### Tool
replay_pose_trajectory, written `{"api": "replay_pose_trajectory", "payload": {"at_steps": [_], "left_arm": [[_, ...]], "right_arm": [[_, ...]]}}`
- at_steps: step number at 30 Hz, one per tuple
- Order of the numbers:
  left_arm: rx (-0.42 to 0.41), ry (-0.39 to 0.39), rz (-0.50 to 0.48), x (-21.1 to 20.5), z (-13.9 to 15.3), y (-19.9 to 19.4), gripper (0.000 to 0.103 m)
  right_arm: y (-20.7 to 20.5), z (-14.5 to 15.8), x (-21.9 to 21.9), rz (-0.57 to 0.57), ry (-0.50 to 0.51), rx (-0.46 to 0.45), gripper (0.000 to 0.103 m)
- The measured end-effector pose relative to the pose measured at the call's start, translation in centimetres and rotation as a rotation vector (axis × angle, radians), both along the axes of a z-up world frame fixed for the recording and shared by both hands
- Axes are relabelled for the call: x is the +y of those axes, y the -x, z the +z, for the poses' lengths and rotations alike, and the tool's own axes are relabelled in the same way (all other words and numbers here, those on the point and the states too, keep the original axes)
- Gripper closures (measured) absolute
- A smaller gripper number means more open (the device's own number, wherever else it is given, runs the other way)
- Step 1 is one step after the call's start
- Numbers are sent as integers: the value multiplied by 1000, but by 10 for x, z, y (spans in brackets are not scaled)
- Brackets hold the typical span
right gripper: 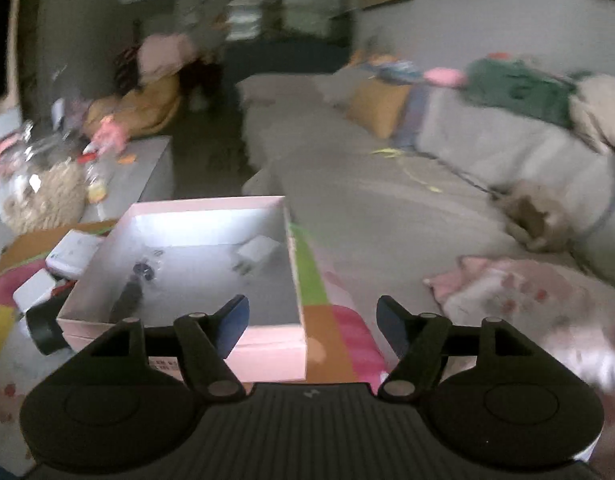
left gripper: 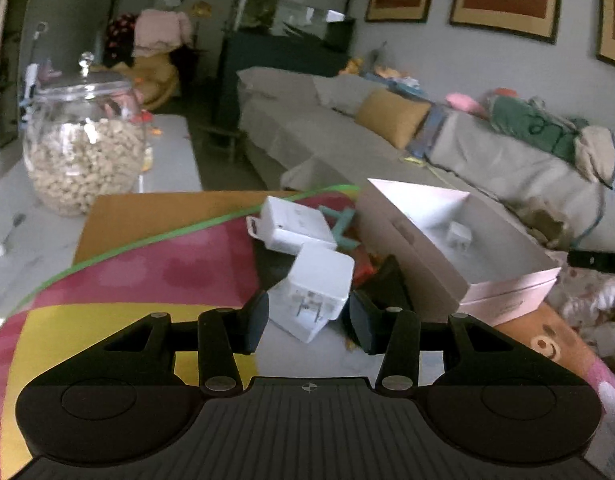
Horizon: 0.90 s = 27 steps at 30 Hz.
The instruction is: Organize rigid objects
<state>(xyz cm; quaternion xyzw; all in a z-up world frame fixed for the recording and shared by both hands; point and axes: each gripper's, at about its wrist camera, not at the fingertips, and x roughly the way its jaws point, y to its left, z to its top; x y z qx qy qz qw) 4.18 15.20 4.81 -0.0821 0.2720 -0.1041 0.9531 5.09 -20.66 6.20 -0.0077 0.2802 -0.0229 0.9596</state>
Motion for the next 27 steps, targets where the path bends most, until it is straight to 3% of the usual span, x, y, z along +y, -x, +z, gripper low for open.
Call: {"api": "replay_pose_trajectory", "payload": {"at_steps": [6,9,14,19,23,27], "left_arm": [[-12,29,107,-7,-5,15,54],[-18,40,110,-19,-2,27,54],[-1,-64,52,-56,2,30,54],[-53,-152,-9,-75,5,10,54],[-15,-242,-57,-86,0,-16,53],[4,-245,-92,-85,-7,-37,54]], "right_arm": [[-7,-17,0,186,-155,97,30],[-17,-32,9,287,-144,131,30],[-18,-53,24,363,-79,73,30],[-5,-60,22,367,-59,47,30],[6,-60,16,305,-74,9,30],[6,-63,16,282,-77,15,29]]}}
